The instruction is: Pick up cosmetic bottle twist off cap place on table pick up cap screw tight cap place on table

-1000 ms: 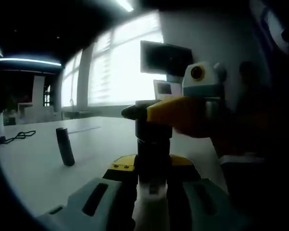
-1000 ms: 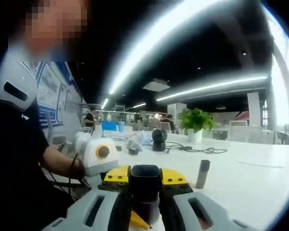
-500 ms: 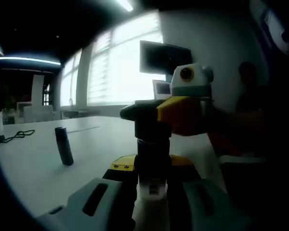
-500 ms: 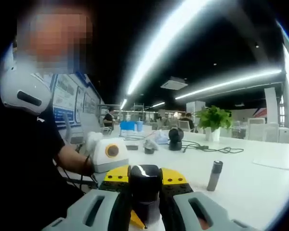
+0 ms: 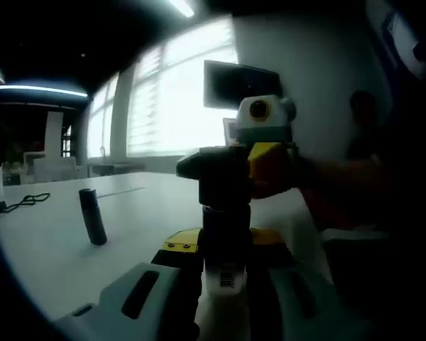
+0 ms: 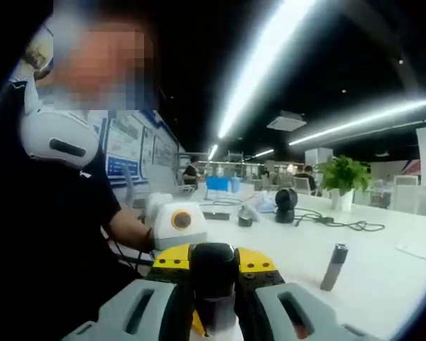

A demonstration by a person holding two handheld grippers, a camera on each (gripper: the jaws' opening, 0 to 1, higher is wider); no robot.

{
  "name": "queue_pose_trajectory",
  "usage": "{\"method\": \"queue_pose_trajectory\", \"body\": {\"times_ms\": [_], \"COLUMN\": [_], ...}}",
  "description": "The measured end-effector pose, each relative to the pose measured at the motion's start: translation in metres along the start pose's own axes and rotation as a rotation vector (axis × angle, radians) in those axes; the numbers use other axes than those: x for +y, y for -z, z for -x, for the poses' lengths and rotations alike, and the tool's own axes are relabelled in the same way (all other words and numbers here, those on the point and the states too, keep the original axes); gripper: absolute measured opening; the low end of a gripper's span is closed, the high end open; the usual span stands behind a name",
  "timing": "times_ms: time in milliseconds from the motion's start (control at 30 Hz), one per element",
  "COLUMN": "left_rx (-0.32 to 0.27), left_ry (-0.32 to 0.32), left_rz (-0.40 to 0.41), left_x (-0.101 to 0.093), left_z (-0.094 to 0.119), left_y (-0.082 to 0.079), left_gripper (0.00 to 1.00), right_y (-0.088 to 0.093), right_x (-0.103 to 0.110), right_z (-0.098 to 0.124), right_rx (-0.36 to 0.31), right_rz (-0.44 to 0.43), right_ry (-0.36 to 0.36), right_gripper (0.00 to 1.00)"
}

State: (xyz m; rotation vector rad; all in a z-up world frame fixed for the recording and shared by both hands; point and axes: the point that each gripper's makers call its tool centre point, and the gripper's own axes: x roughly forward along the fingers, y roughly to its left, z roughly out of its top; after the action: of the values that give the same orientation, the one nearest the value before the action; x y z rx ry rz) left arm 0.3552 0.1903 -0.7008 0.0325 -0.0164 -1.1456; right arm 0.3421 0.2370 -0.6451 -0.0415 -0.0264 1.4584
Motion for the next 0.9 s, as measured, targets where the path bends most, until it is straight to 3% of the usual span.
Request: {"method": "queue_pose_trajectory", "body": {"times_ms": [433, 633, 900], "left_rx": [0.001, 0.0, -0.001], "left_ry": [0.014, 0.031, 0.037], "left_rz": [0.004, 0.007, 0.01], "left_x": [-0.002, -0.004, -0.004], "left_z": [0.0, 0.0, 0.0], "left_y": [0.0, 0.0, 0.0], "left_gripper": [0.13, 0.13, 0.13], "right_y": [0.0, 0.0, -0.001], "right_x": [0.009, 0.016, 0.019], "right_z": [-0.003, -0.002, -0.003], "right_rx": [0.02, 0.009, 0.011], "right_rz": [-0.008, -0.028, -0.035], "right_ry": [-0.194, -0.324, -0.386], "right_gripper": [0.15, 0.15, 0.15]}}
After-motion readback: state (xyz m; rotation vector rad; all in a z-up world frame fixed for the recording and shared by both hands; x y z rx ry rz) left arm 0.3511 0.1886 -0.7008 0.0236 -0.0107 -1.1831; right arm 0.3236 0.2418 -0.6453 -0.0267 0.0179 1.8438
